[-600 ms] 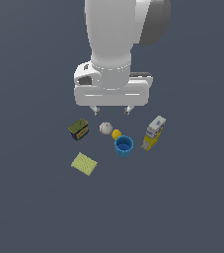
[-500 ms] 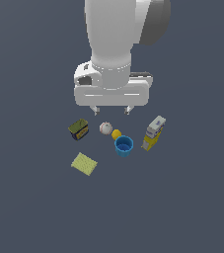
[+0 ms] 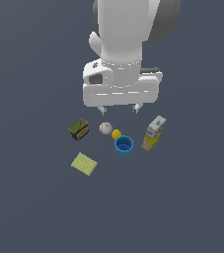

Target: Pick up a designated object from a clutter of objects.

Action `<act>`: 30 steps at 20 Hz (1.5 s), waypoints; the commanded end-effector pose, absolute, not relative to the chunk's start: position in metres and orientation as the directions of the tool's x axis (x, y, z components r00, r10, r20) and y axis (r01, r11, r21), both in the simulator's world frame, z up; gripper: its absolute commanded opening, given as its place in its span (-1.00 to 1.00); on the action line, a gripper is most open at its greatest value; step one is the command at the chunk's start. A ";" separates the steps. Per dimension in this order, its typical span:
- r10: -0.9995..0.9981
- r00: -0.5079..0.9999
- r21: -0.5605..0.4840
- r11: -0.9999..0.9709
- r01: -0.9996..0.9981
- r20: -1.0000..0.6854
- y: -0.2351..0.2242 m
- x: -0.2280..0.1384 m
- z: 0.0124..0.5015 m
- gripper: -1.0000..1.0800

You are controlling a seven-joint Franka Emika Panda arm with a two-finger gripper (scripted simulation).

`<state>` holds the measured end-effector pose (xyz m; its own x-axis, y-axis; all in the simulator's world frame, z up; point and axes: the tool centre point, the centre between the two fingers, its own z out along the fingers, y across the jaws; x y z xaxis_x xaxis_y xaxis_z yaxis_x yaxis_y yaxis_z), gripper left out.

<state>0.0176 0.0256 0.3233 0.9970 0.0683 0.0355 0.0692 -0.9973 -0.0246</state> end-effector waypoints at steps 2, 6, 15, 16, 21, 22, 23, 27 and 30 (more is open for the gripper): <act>0.069 0.997 -0.025 -0.997 0.070 0.036 0.026 0.018 0.323 0.92; 0.055 0.998 -0.025 -0.998 0.056 0.035 0.029 0.017 0.321 0.92; -0.027 0.999 -0.024 -0.999 -0.026 0.029 0.047 0.014 0.309 0.92; -0.040 0.999 -0.023 -0.999 -0.040 0.028 0.050 0.013 0.307 0.92; -0.119 0.993 -0.022 -0.993 -0.119 0.022 0.068 0.009 0.295 0.92; -0.136 0.990 -0.021 -0.990 -0.136 0.021 0.072 0.008 0.293 0.92; -0.154 0.988 -0.021 -0.988 -0.153 0.020 0.076 0.007 0.290 0.92; -0.222 0.975 -0.019 -0.975 -0.221 0.016 0.091 0.003 0.280 0.92; -0.272 0.962 -0.017 -0.962 -0.272 0.014 0.102 -0.001 0.272 0.92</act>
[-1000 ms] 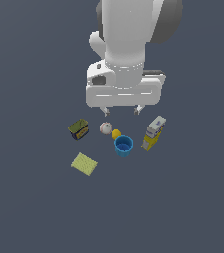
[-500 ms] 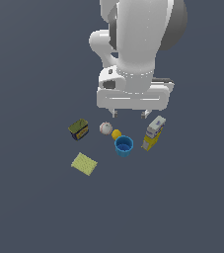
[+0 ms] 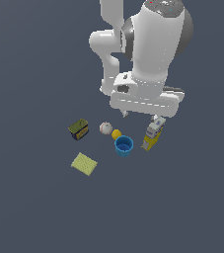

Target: Pick up a designated object from a clutter of objects.

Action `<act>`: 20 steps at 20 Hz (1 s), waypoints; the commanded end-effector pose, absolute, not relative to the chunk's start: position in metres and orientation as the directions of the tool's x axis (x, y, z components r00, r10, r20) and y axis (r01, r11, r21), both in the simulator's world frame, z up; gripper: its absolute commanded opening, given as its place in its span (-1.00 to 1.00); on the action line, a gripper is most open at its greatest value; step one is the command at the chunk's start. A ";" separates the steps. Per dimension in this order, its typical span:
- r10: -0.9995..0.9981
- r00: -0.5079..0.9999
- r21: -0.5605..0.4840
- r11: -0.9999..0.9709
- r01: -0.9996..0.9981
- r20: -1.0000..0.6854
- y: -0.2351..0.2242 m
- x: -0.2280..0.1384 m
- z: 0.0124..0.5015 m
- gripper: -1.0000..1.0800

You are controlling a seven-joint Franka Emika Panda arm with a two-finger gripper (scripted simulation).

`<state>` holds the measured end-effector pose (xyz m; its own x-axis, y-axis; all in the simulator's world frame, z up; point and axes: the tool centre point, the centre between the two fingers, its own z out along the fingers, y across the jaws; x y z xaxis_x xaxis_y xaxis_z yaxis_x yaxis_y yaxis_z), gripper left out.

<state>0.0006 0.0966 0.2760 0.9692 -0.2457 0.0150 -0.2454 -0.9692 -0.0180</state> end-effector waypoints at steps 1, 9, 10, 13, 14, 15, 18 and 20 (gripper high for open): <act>-0.289 0.957 -0.017 -0.957 -0.288 0.013 0.106 -0.003 0.270 0.92; -0.417 0.909 -0.012 -0.909 -0.417 0.008 0.136 -0.016 0.250 0.92; -0.433 0.901 -0.011 -0.901 -0.433 0.007 0.140 -0.017 0.247 0.92; -0.479 0.878 -0.009 -0.878 -0.479 0.006 0.150 -0.023 0.240 0.92; -0.494 0.870 -0.009 -0.870 -0.494 0.005 0.154 -0.025 0.238 0.92; -0.509 0.861 -0.008 -0.861 -0.509 0.005 0.158 -0.027 0.235 0.92; -0.552 0.834 -0.006 -0.834 -0.552 0.004 0.168 -0.033 0.228 0.92; -0.580 0.815 -0.005 -0.815 -0.580 0.003 0.175 -0.037 0.223 0.92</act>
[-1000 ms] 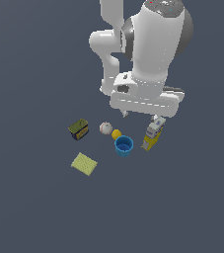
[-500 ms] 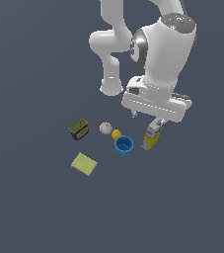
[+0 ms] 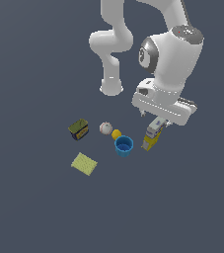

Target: Pick up a designated object from a clutter of objects.

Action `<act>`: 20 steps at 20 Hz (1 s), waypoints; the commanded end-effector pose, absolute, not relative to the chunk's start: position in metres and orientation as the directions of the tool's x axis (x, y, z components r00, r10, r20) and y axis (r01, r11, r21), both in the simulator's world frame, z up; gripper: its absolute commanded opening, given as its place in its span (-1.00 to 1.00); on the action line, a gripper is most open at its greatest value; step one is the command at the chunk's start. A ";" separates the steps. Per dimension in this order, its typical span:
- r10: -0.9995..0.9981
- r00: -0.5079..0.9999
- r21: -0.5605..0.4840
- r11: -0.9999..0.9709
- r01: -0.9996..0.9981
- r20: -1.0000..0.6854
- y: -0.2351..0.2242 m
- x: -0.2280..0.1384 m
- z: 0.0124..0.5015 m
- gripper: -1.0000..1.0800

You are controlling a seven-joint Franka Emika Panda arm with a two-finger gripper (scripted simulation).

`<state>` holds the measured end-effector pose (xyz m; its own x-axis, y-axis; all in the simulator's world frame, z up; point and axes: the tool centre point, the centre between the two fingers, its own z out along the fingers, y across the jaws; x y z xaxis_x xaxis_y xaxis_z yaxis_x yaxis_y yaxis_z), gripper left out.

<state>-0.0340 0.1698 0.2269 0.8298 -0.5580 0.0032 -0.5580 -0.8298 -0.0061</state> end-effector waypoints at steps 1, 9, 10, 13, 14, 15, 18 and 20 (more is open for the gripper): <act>-0.593 0.805 -0.005 -0.805 -0.593 0.002 0.178 -0.039 0.221 0.92; -0.668 0.744 -0.001 -0.744 -0.668 0.001 0.198 -0.053 0.208 0.92; -0.675 0.738 -0.001 -0.738 -0.675 0.001 0.199 -0.054 0.207 0.92; -0.689 0.725 -0.001 -0.725 -0.689 0.000 0.203 -0.057 0.204 0.92; -0.692 0.722 0.000 -0.722 -0.692 0.000 0.204 -0.057 0.203 0.92; -0.695 0.719 0.000 -0.719 -0.695 0.000 0.205 -0.058 0.203 0.92; -0.700 0.714 0.000 -0.714 -0.700 0.000 0.206 -0.059 0.202 0.92; -0.698 0.716 0.000 -0.716 -0.698 0.000 0.206 -0.059 0.202 0.92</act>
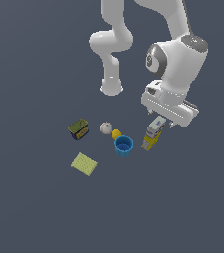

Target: Pick up a designated object from a clutter of objects.

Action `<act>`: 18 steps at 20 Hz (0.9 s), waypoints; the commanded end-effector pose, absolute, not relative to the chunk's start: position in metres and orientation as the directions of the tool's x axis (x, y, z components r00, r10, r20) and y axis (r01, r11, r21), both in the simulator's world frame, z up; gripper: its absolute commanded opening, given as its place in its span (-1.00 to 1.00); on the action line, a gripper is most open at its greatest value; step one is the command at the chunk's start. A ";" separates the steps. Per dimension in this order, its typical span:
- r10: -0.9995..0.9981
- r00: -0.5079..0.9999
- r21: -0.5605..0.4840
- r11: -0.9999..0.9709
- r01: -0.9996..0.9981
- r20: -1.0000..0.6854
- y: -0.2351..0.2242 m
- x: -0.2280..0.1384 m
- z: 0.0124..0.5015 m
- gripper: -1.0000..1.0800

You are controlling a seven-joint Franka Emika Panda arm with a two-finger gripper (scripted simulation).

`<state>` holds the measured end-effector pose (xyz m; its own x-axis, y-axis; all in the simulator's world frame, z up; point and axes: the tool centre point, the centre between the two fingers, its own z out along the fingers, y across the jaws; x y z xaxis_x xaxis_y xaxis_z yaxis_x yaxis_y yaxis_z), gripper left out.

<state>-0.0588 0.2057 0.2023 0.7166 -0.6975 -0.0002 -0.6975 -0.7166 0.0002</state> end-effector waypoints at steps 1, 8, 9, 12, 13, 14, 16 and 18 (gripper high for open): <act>-0.698 0.716 0.000 -0.716 -0.698 0.000 0.206 -0.059 0.202 0.92; -0.698 0.716 0.000 -0.716 -0.698 -0.001 0.206 -0.060 0.182 0.92; -0.699 0.716 0.000 -0.716 -0.699 -0.001 0.206 -0.060 0.177 0.92; -0.699 0.715 0.000 -0.715 -0.699 -0.001 0.206 -0.060 0.163 0.92; -0.699 0.715 0.000 -0.715 -0.699 -0.001 0.206 -0.060 0.160 0.92; -0.699 0.715 0.000 -0.715 -0.699 -0.001 0.206 -0.060 0.157 0.92; -0.700 0.715 0.000 -0.715 -0.700 -0.001 0.206 -0.060 0.153 0.92; -0.700 0.714 0.000 -0.714 -0.700 0.000 0.206 -0.059 0.152 0.92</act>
